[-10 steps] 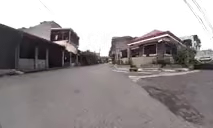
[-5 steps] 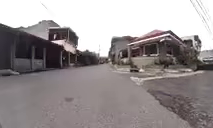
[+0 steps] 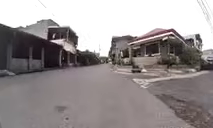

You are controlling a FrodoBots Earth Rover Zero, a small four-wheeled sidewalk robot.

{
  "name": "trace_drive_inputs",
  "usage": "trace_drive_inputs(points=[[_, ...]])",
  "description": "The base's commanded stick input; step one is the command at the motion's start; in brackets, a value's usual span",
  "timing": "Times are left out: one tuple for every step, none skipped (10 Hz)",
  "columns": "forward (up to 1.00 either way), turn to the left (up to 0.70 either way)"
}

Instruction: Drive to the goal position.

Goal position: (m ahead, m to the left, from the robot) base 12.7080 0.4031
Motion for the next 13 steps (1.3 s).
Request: trace_drive_inputs(points=[[0.70,0.01],[0.70,0.01],[0.70,0.01],[0.70,0.01],[0.70,0.01],[0.70,0.01],[0.70,0.01],[0.70,0.01],[0.70,0.01],[0.70,0.01],[0.70,0.01],[0.70,0.01],[0.70,0.01]])
